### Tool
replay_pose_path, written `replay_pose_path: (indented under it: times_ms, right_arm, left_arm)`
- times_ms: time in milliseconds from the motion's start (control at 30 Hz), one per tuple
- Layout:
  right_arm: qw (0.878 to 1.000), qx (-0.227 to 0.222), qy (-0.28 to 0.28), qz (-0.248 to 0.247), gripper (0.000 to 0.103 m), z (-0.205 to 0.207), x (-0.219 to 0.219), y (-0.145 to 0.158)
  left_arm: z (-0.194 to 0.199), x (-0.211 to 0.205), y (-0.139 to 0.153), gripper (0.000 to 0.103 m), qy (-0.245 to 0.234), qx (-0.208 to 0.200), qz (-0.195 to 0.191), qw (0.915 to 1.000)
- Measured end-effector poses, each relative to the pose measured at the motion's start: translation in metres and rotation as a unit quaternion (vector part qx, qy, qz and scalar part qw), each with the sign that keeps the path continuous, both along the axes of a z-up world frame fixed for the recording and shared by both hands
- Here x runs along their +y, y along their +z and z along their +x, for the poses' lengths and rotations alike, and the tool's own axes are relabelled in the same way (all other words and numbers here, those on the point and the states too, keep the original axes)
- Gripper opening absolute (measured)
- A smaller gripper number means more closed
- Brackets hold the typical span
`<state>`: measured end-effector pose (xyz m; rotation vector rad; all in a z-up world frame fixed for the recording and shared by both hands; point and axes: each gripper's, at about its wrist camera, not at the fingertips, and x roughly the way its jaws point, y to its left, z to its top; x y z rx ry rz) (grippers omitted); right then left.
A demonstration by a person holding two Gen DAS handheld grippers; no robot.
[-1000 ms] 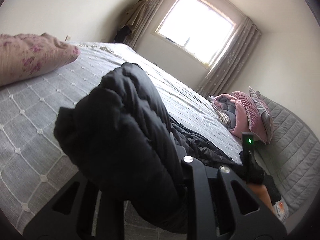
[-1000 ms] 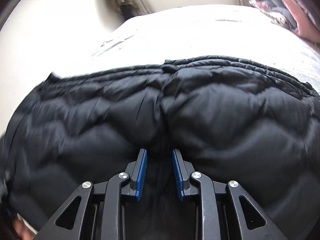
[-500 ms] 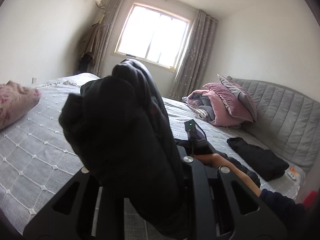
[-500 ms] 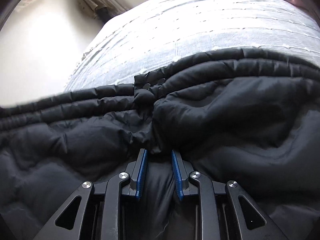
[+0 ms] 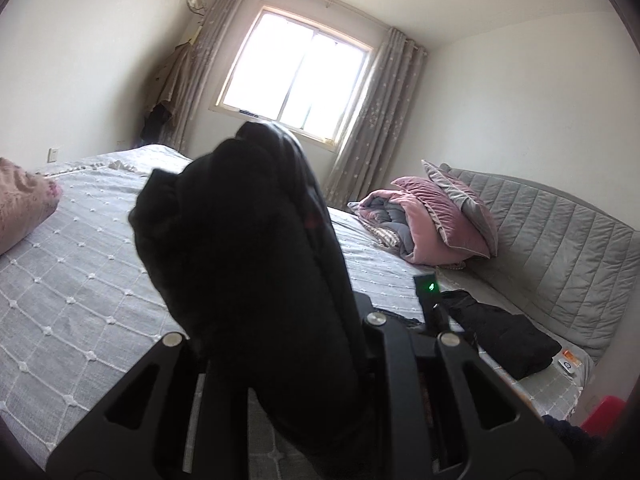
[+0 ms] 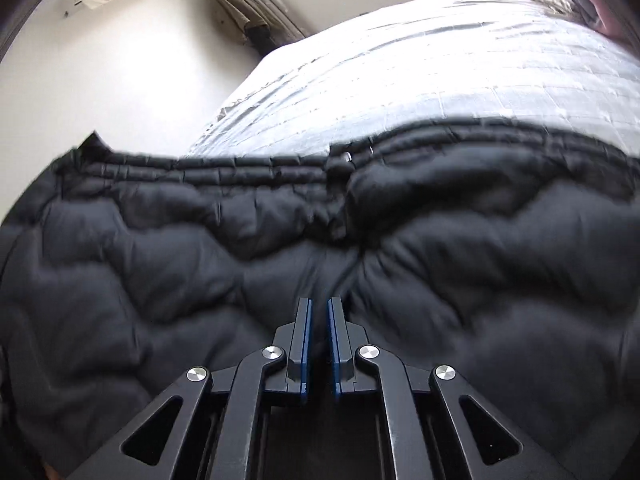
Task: Fold large clothes
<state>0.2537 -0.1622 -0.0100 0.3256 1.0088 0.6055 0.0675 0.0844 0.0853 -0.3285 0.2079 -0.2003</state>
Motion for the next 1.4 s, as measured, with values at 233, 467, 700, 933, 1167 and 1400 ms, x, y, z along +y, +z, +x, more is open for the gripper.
replay_pose_path:
  times_ms: [233,467,700,933,1167,1400]
  right_arm:
    - [0.999,0.038,0.031,-0.018,0.002,0.007,0.02,-0.029]
    - [0.996,0.081,0.022,0.035,0.008,0.005,-0.011,-0.016]
    - [0.994,0.058,-0.079,0.055,0.016,-0.015,-0.152,0.029]
    - [0.966,0.085,-0.217,0.11,0.022,-0.042,-0.265,0.02]
    - [0.959,0.091,-0.227,0.142,0.022,-0.046,-0.294,0.023]
    - [0.942,0.092,-0.276,0.169,0.041,-0.042,-0.3,0.026]
  left_arm:
    - [0.006,-0.062,0.02,0.022,-0.063,-0.012,0.083,0.9945]
    - [0.007,-0.099,0.027,0.021,-0.095,-0.011,0.118,0.9883]
    - [0.022,-0.109,0.037,0.021,-0.1,-0.002,0.113,0.9885]
    - [0.031,-0.14,0.034,0.023,-0.104,0.008,0.118,0.9875]
    - [0.033,-0.192,0.001,0.04,-0.159,0.051,0.135,0.9767]
    - [0.025,-0.235,-0.024,0.063,-0.224,0.101,0.185,0.9516]
